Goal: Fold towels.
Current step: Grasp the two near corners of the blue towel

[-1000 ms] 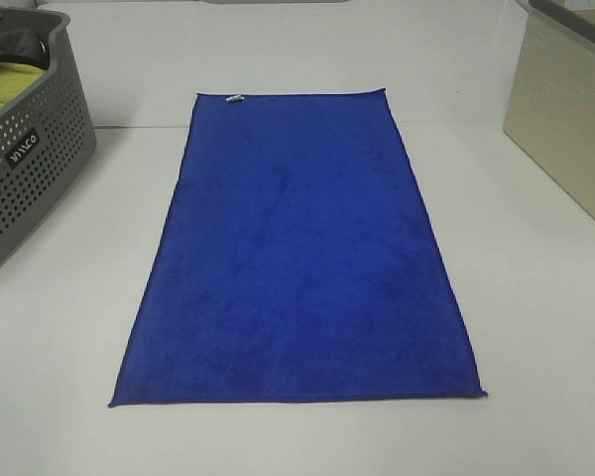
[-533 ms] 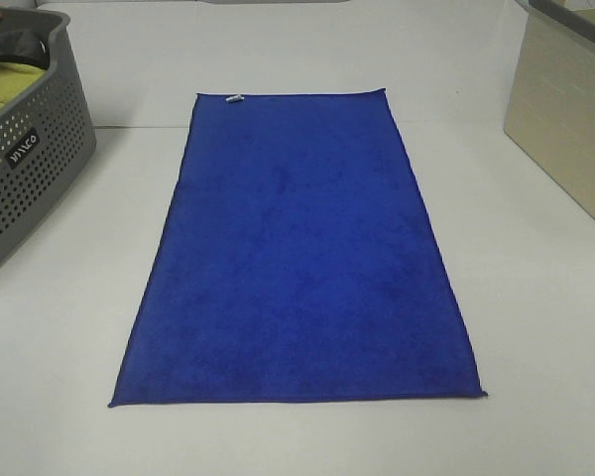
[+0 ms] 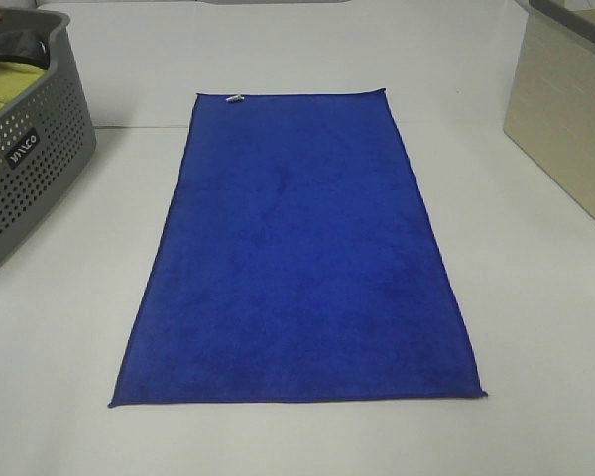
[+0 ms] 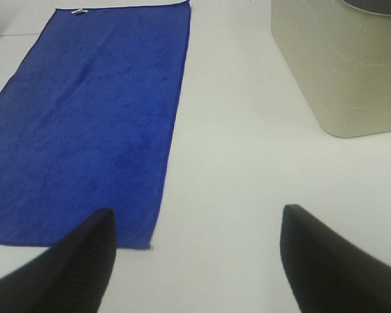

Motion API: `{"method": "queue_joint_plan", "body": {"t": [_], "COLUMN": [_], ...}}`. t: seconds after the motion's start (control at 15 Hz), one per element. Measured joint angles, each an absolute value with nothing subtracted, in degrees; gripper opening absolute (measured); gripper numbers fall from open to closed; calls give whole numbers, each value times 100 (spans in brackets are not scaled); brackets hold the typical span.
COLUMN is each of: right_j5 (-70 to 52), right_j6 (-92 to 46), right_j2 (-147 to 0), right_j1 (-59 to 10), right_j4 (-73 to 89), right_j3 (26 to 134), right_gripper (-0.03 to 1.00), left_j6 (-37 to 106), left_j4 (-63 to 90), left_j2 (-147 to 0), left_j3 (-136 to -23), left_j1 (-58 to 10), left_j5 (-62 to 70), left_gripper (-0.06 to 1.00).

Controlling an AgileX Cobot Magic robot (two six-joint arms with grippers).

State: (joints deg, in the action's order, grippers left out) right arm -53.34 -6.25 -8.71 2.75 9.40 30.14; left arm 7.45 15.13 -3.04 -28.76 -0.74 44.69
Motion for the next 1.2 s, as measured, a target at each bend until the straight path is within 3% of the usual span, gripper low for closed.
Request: {"method": "queue_joint_plan", "body": {"t": [0.2,0.47,0.8,1.2], "right_j5": [-4801,-4784,-4876,-4458], "right_j6": [-350,-264,-814,-2246], "right_j2": [-2235,-4269,-6394,-7832], "right_j1": [275,275,275,275], "right_j4": [1031,1415,1931,3317], "right_j3": [3060,3495,3873,3873], "right_gripper": [68,68,68,68], "left_j6": [424,636,2584,4778], "left_j4": [2108,3655,5174,6761], "left_j2": [-1261,-3214,-5879,-8239], "left_j3": [-2670,-2659,-2659,-2664], "left_j1": [-74,-74,-74,-74], "left_j5": [3604,3552,3570,3547], "left_gripper": [60,60,60,60]}}
